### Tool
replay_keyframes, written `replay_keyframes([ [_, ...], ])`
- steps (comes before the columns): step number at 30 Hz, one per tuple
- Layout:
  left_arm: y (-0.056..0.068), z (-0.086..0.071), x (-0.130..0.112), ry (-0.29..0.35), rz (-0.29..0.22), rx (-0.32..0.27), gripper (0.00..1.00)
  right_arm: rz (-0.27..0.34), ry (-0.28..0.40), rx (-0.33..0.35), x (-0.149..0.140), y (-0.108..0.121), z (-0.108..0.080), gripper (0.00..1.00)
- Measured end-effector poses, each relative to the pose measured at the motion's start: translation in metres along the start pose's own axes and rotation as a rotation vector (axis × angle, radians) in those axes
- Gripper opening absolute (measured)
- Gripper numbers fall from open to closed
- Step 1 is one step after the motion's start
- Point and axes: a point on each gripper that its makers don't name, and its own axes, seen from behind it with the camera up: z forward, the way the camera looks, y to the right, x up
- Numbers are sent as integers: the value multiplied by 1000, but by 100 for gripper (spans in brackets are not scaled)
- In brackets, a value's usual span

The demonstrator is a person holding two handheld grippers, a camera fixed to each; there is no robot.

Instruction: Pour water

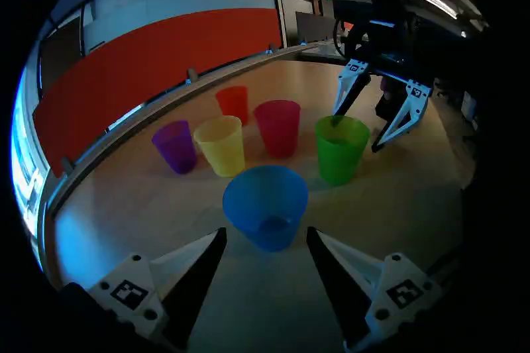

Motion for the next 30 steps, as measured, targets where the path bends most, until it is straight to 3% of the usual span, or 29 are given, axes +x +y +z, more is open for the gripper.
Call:
replay_keyframes([
  [18,-4,-30,-12,-1,-14,59,90,-2,10,-50,-9,-3,-29,100],
  [30,-9,-40,-18,3,-27,89,90,0,21,-78,-5,0,-42,100],
])
